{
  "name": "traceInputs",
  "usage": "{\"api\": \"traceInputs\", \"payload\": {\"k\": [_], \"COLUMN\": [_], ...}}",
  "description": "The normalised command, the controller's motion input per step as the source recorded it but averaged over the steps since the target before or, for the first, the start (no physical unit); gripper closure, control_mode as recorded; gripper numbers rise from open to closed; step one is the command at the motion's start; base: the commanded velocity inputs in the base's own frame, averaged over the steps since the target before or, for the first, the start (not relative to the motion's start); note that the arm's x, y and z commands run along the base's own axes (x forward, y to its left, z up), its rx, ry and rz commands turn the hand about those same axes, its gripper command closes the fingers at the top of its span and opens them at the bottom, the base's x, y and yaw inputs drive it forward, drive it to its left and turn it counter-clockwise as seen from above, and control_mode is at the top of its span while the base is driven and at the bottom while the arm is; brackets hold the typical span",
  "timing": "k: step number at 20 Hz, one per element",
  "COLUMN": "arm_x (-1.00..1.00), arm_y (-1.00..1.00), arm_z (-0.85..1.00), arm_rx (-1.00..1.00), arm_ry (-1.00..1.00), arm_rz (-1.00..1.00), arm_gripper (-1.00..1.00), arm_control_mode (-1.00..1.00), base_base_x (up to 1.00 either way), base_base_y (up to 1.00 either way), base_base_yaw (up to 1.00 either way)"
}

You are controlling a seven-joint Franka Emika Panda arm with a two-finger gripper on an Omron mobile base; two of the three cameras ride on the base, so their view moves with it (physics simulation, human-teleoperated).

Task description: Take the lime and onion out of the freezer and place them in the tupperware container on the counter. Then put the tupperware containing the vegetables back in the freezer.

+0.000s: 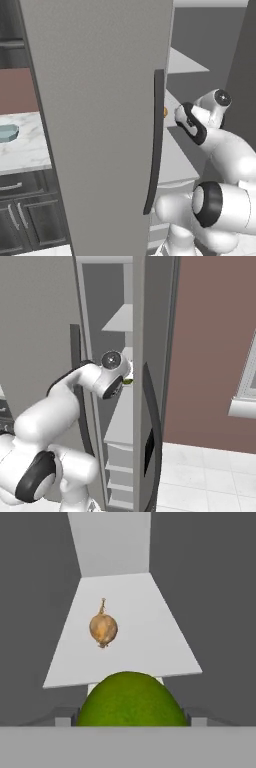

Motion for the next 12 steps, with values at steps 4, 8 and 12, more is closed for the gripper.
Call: {"api": "traceInputs", "payload": {"k": [4,8,12], "arm_x": [-1.00,-1.00,-0.85], "arm_y": [0.04,0.02,0.29], "arm_z": [1.00,0.97,0.99], "arm_rx": [-0.02,-0.01,0.00], "arm_ry": [0.20,0.21,0.12], "arm_rz": [0.00,0.00,0.00], "arm_gripper": [1.00,1.00,1.00], "arm_control_mode": [-1.00,-1.00,-1.00], "base_base_x": [0.00,0.00,0.00], "base_base_y": [0.00,0.00,0.00], "base_base_yaw": [0.00,0.00,0.00]}}
